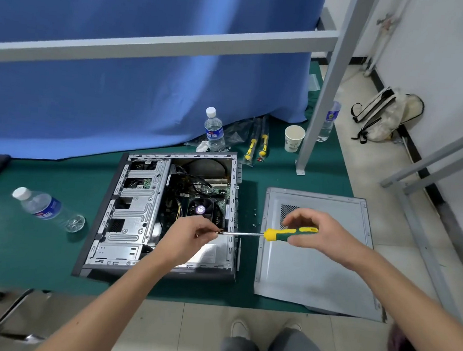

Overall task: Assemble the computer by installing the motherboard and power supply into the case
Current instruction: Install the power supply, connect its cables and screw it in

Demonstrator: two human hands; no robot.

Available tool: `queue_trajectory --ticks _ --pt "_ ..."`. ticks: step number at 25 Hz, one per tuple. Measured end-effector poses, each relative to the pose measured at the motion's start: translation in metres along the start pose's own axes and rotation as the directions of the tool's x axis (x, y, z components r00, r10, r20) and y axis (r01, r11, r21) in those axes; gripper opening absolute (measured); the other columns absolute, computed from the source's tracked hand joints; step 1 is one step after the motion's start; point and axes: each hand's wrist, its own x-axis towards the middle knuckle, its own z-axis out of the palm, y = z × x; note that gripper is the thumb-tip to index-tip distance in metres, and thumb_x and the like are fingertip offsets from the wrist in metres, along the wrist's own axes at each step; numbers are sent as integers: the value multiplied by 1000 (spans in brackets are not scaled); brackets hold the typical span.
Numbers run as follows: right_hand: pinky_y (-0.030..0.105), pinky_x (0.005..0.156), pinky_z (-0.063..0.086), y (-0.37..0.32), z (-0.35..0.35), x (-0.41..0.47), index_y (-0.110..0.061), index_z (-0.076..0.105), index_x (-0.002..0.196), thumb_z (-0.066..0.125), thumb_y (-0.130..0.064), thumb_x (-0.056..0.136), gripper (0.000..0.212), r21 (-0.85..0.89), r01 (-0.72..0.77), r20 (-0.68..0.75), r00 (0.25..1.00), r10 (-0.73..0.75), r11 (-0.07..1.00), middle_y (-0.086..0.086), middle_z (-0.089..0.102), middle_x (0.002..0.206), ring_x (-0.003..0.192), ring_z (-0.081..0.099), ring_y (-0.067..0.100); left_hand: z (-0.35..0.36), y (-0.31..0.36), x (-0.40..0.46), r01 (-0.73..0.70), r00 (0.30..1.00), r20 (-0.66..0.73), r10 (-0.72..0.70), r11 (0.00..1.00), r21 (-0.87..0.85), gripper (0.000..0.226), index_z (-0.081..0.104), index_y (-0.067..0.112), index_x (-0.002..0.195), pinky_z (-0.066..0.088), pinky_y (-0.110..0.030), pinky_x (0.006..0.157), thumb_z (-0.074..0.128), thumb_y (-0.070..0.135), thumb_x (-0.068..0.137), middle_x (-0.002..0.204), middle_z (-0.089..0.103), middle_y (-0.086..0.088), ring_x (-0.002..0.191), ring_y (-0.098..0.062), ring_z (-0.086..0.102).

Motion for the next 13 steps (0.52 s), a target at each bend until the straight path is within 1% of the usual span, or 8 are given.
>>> queue_trajectory --ticks 2,3,4,5,7,9,11,13 --pt "26 63 53 18 -2 -3 -13 70 89 80 -8 79 15 230 -83 -90 990 106 970 4 70 83 70 65 18 11 4 4 -17 996 87 7 993 119 11 76 23 100 44 -9 68 68 21 93 84 62 25 78 8 59" --pt "25 60 53 28 -2 -5 -11 69 87 80 -12 79 14 322 -137 -115 976 183 937 7 70 81 67 66 20 17 7 7 -25 990 138 2 986 165 11 76 23 99 43 -10 66 66 22 94 83 61 26 76 8 59" --pt "24 58 53 39 -1 -8 -11 69 86 80 -15 79 14 394 -199 -109 959 260 897 7 70 81 65 65 21 21 12 10 -42 982 190 1 977 210 11 76 24 99 41 -11 66 66 23 94 82 61 27 73 8 58" --pt "23 59 53 49 0 -11 -11 69 86 79 -16 79 13 459 -254 -70 945 319 852 7 70 81 66 64 21 22 17 15 -65 971 238 3 965 254 11 76 24 99 42 -13 68 66 24 94 83 60 27 72 9 57" --pt "23 64 54 66 -5 -15 -8 70 92 74 -7 82 11 596 -314 26 927 373 739 9 70 84 69 65 22 22 29 32 -101 950 312 -1 945 311 12 76 22 101 46 -17 71 68 24 93 88 63 20 73 8 56" --pt "24 67 56 78 -16 -19 -3 69 98 67 3 84 15 680 -317 49 919 390 661 13 71 88 73 66 23 25 44 53 -140 921 389 -18 918 372 12 77 19 100 47 -19 72 70 23 91 89 67 14 73 2 57" --pt "24 68 57 86 -24 -22 0 68 100 67 4 84 16 707 -284 8 919 394 648 16 70 90 73 69 24 31 59 70 -185 875 478 -70 866 465 12 76 19 99 42 -19 71 71 25 91 89 67 12 75 -2 57" --pt "23 68 57 90 -29 -23 0 68 99 69 6 83 18 710 -261 -28 918 396 654 17 71 91 75 72 25 39 72 85 -205 823 548 -147 824 528 10 74 19 98 45 -21 74 71 26 90 85 65 13 77 -4 58"
